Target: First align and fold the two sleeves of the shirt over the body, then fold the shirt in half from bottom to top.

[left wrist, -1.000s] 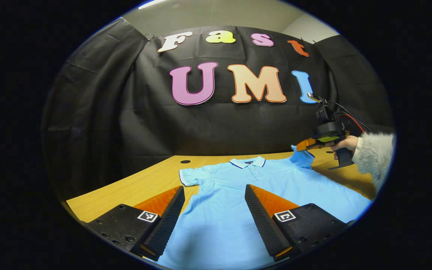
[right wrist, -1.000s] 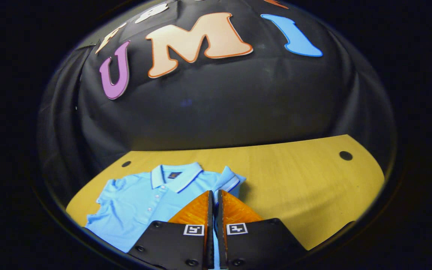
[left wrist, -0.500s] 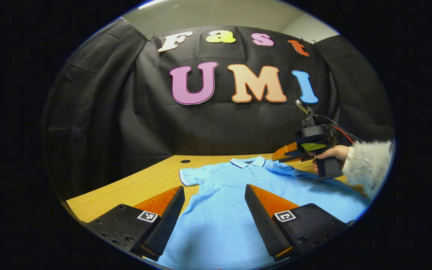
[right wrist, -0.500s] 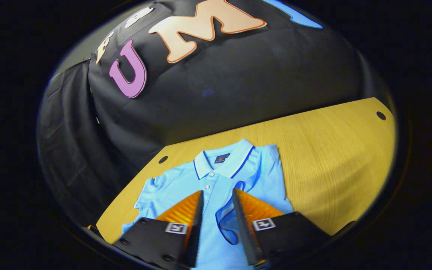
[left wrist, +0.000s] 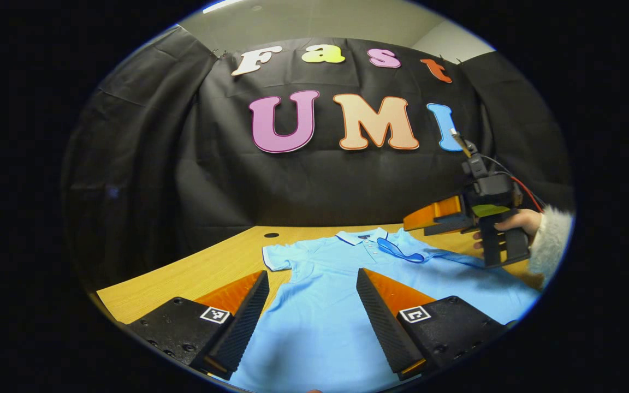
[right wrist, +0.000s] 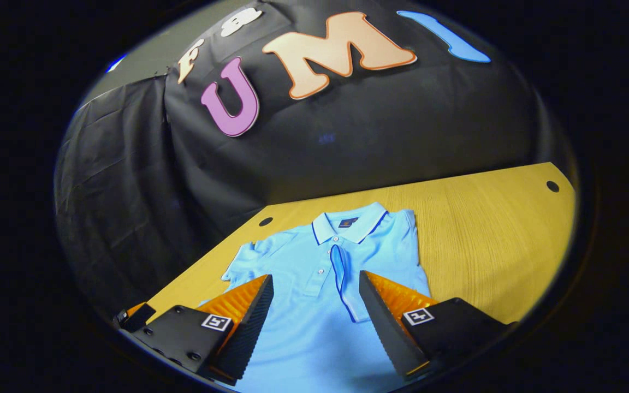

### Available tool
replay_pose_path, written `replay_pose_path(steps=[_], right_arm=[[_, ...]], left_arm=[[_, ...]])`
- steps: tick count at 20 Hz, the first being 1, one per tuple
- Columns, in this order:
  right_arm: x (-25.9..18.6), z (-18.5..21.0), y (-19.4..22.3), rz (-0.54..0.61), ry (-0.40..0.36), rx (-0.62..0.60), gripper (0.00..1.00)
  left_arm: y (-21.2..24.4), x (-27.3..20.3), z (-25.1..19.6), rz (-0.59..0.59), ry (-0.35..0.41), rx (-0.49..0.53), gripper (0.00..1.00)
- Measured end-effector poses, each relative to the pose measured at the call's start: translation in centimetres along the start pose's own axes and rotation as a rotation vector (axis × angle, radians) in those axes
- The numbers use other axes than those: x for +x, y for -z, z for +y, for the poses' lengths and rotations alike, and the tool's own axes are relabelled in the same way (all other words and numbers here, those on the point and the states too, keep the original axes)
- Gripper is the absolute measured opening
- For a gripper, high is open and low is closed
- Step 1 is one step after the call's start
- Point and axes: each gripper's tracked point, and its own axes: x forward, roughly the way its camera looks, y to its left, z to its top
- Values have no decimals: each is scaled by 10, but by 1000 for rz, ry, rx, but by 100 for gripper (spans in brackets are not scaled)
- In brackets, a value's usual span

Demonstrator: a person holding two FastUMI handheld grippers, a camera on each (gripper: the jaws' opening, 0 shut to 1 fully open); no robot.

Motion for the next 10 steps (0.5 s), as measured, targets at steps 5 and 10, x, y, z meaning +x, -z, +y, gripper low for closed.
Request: replay_pose_path(steps=[5,10], right_arm=[[-56,-15,10,-74,39,-90,94],[-106,-32,2,-219,84,-120,98]], left_arm=[[1,0,-2,4,31,-1,96],[8,12,7,85,52,-99,95]])
